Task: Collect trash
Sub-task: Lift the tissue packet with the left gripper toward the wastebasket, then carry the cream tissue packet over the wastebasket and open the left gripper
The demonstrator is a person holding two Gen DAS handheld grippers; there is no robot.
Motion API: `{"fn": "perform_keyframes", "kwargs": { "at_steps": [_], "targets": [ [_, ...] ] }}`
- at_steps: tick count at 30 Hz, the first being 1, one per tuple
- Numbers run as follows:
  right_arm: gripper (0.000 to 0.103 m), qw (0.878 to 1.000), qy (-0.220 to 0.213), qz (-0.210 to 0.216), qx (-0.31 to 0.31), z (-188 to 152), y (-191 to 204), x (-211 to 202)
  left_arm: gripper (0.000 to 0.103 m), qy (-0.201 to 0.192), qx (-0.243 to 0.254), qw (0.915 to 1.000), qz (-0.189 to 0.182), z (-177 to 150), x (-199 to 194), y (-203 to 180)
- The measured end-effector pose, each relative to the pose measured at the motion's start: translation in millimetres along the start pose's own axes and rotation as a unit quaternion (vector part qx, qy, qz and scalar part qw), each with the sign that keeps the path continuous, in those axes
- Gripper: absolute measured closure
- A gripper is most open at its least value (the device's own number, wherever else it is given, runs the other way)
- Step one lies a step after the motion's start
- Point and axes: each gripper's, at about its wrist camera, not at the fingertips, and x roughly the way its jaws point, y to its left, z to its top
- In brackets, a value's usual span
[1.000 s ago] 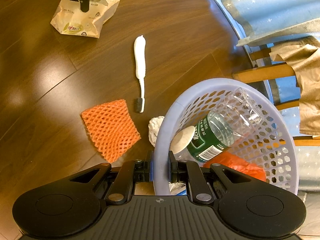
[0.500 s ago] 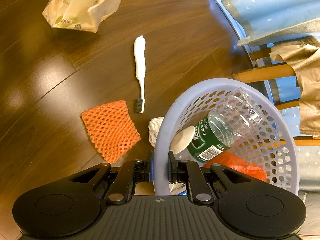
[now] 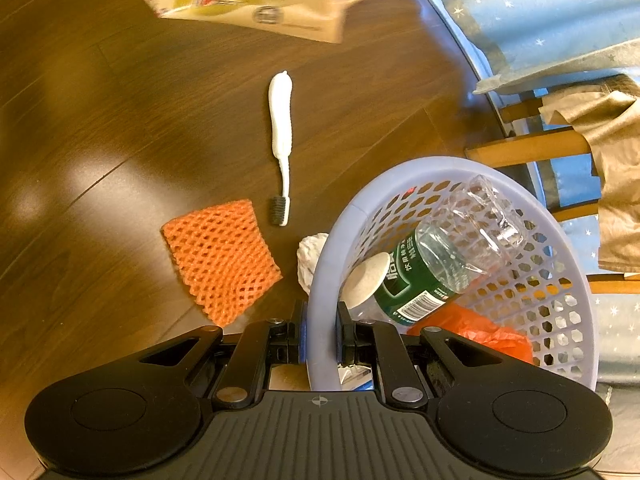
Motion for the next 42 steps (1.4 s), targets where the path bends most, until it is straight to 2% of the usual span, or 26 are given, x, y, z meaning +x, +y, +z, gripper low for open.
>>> {"fn": "perform_keyframes", "kwargs": {
  "at_steps": [14,24,39,40,42],
  "targets": [
    [0.093,1.000,-0.001,0.000,-0.004,-1.3,2.3,-0.7,0.103,-0.062,0.022,0.9975,-0.028,49.2,-34.5,-27.7],
    [0.093,1.000,-0.001,-0.001,-0.004,-1.6,2.3,-0.5,0.103,-0.111,0.029,0.9916,-0.060,90.5,-55.5,-46.1],
    [0.094,1.000,-0.003,0.001,0.000,-2.3,1.6,-1.2,0.103,-0.152,0.061,0.9785,-0.125,163.1,-33.8,-109.1],
    [0.094,1.000,-0.003,0.001,0.000,-2.5,1.0,-1.3,0.100,-0.151,0.063,0.9780,-0.129,166.5,-29.4,-112.7],
    [0.094,1.000,-0.003,0.001,0.003,-2.7,0.0,-1.9,0.083,-0.151,0.064,0.9775,-0.133,170.0,-22.6,-116.9]
  ]
}}
